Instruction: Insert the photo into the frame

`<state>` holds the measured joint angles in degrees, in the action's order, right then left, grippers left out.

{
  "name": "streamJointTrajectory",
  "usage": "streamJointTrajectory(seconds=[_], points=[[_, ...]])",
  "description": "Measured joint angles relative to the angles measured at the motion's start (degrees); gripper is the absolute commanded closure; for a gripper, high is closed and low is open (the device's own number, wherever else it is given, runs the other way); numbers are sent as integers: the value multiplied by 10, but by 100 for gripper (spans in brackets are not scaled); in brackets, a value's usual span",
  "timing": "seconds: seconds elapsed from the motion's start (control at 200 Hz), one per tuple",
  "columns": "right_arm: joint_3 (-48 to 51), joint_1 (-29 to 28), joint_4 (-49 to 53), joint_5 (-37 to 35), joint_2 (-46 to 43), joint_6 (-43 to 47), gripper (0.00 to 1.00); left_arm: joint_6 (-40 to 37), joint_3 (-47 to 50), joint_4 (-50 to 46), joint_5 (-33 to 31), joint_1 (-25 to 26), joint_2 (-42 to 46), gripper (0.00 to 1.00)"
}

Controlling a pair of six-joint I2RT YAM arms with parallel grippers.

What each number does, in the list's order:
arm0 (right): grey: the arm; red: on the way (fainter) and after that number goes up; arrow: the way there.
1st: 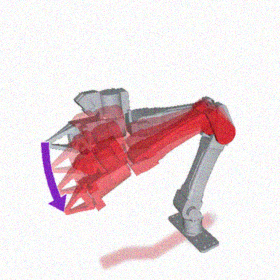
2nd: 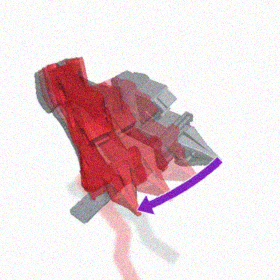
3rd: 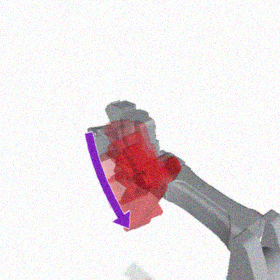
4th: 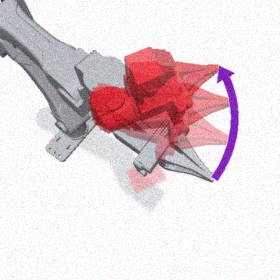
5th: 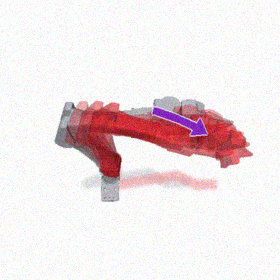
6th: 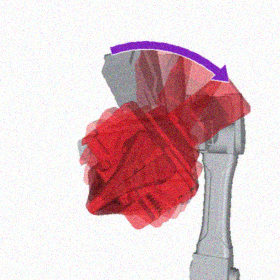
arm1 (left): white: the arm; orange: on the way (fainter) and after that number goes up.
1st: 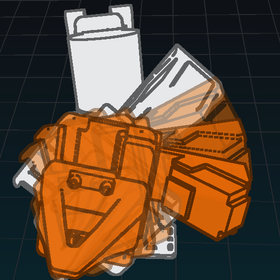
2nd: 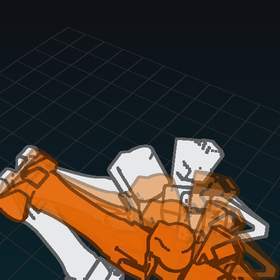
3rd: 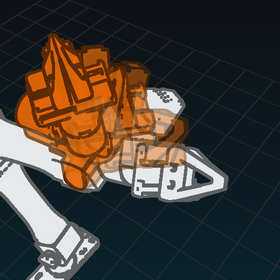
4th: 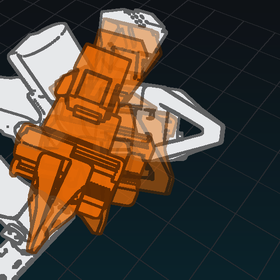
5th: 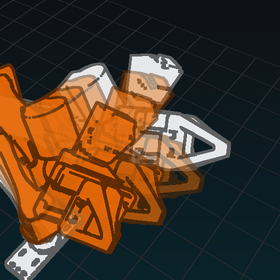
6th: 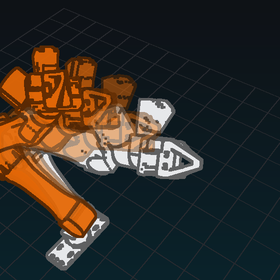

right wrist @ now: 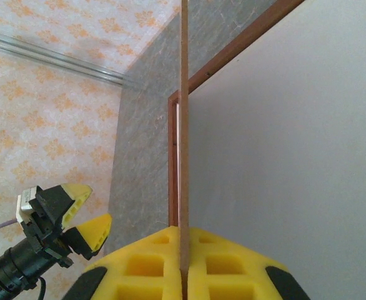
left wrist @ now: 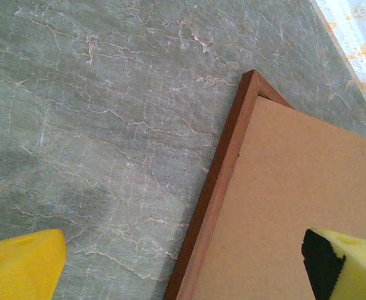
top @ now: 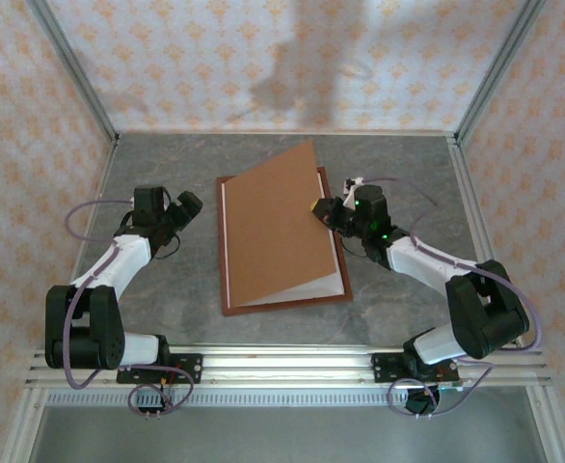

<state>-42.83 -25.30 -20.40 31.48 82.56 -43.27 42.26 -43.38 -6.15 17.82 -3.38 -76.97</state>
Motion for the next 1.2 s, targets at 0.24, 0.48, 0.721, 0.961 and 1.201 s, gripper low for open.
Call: streamJointTrajectory(seconds=[0.24, 0.48, 0.721, 0.961, 1.201], points=[[-16, 4, -9, 11, 38, 12, 82, 0, 0, 0, 2, 0, -1, 2], [-16, 4, 17, 9, 76, 44, 61, 0, 0, 0, 10, 0, -8, 2], [-47, 4, 64, -7, 130, 91, 46, 0, 0, 2, 13, 0, -16, 2], [-109, -7, 145, -56, 169, 163, 40, 0, 0, 9, 15, 0, -31, 2], [-140, -21, 218, -109, 174, 211, 37, 0, 0, 14, 15, 0, -44, 2]])
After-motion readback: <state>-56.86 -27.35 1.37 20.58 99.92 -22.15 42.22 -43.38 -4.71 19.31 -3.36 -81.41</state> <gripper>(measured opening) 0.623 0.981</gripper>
